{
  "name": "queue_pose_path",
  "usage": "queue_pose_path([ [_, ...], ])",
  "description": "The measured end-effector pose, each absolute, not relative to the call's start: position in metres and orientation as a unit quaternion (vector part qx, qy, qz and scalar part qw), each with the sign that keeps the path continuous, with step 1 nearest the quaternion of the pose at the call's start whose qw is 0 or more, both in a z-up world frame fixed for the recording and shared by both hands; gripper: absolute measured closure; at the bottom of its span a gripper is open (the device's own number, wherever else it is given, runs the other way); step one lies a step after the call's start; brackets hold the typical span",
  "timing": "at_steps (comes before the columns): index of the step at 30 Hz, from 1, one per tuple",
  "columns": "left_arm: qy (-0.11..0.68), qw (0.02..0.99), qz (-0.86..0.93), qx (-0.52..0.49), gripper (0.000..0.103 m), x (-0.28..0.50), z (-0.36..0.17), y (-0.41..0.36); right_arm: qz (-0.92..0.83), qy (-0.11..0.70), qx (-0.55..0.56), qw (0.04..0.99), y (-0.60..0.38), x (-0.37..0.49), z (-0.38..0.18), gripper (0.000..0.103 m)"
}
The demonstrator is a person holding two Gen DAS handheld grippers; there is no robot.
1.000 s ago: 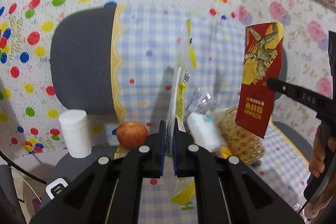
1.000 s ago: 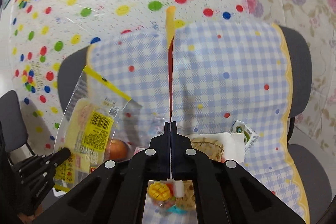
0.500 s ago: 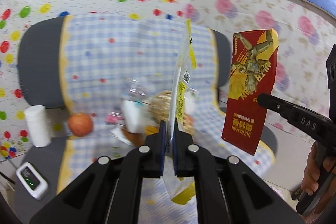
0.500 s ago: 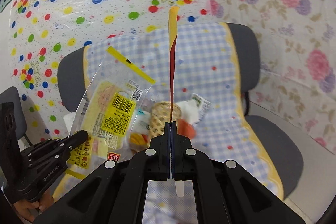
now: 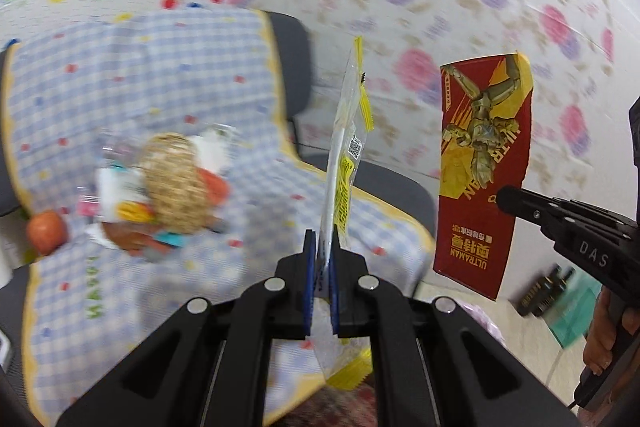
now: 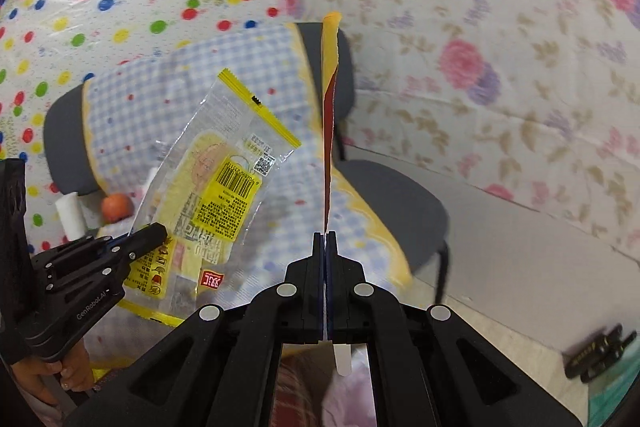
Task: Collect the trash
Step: 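Carry both items over the pink trash bin and open both grippers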
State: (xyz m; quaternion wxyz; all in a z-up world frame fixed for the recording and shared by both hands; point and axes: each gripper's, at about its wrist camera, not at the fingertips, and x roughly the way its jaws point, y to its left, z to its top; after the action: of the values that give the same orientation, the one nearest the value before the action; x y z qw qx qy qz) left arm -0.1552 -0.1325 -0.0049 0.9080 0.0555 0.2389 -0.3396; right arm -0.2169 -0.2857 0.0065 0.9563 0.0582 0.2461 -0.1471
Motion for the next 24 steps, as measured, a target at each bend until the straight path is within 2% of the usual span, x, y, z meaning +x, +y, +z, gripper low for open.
queue_pose_path([
  [10,0.259,0.866,-0.418,0.087,0.099,-0.187,-0.033,-0.186,-0.244,0.282,0.08,0.925,-0.327,-0.283,-0.033,0.102],
  [22,0.293,0.836,-0.455,0.091,0.099,-0.187,-0.056,-0.229,-0.269,0.297,0.109,0.91,-0.353,-0.296,-0.059,0.099],
  [23,0.303,0.833,-0.455,0.089,0.097,-0.184,-0.06,-0.233,-0.27,0.299,0.111,0.909,-0.355,-0.296,-0.062,0.098],
  [24,0.311,0.829,-0.457,0.088,0.091,-0.182,-0.062,-0.235,-0.271,0.305,0.113,0.906,-0.358,-0.295,-0.067,0.098],
])
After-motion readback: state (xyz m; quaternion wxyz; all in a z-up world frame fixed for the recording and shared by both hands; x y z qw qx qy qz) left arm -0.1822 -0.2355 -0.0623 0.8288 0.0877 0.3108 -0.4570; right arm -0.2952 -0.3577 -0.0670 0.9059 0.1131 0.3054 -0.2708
